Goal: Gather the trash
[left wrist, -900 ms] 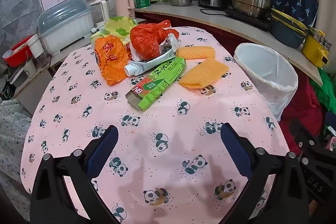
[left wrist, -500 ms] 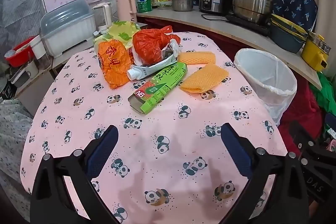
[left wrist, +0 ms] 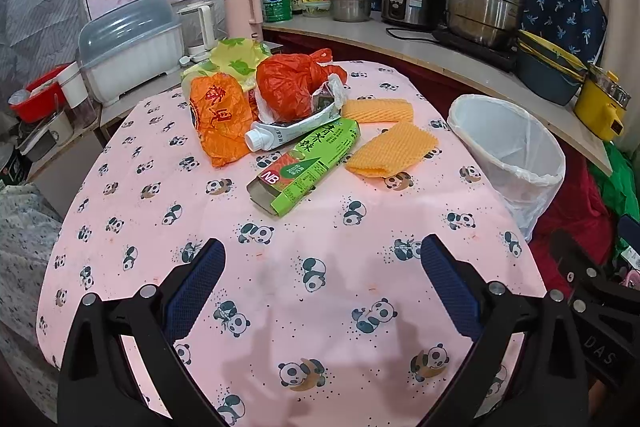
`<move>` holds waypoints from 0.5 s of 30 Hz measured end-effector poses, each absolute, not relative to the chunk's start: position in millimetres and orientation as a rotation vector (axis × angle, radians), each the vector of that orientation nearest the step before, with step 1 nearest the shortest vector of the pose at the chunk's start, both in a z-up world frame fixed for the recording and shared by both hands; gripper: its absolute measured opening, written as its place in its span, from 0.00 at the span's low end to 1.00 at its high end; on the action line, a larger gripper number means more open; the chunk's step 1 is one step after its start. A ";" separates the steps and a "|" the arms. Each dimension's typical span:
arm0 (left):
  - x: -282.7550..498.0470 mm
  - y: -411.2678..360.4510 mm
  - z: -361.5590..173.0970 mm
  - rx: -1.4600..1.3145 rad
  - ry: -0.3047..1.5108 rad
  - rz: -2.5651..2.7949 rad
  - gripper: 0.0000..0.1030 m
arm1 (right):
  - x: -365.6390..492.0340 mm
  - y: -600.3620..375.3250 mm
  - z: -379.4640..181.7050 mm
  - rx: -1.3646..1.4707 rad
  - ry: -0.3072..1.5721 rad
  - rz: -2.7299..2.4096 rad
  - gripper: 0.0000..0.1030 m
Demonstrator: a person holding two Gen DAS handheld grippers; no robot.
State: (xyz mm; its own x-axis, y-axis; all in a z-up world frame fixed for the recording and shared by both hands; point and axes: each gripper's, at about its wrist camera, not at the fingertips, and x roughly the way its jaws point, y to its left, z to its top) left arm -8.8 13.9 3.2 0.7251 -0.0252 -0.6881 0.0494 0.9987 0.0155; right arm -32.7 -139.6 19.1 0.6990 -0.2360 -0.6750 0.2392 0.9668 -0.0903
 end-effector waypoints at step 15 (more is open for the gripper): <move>-13.1 9.0 15.3 0.030 0.730 -0.044 0.91 | -36.3 -139.5 21.8 0.014 0.735 -0.263 0.93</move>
